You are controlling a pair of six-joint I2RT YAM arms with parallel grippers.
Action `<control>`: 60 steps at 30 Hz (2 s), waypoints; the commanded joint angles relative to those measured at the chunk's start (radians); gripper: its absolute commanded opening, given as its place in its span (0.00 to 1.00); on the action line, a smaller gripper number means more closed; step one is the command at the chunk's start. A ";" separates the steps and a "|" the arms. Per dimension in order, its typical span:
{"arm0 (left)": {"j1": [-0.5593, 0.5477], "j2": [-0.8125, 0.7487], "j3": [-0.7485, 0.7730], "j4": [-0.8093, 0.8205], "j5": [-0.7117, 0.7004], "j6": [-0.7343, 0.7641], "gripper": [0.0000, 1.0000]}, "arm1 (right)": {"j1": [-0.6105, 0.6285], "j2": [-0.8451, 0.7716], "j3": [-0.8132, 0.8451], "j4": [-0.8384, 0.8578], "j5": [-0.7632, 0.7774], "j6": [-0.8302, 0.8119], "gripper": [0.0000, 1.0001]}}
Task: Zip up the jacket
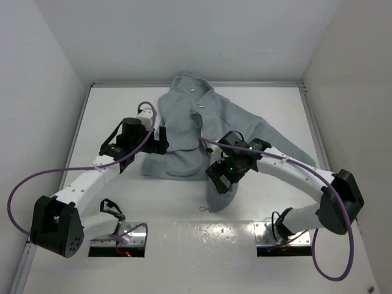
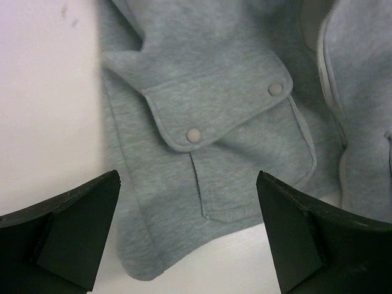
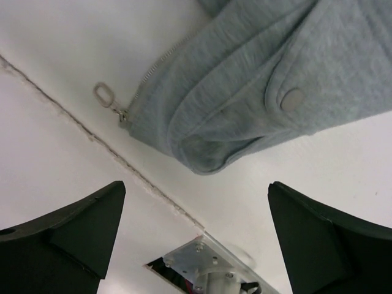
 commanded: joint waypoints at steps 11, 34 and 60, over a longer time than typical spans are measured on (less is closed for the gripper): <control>0.076 -0.081 0.037 0.007 -0.108 -0.131 1.00 | 0.088 0.280 0.156 -0.042 0.084 0.250 1.00; 0.182 -0.298 -0.097 -0.011 -0.069 -0.149 1.00 | 0.174 0.538 0.063 0.036 0.161 0.387 0.28; -0.037 -0.161 -0.129 -0.034 0.134 0.061 0.79 | -0.387 -0.056 -0.301 0.656 -0.832 0.220 0.00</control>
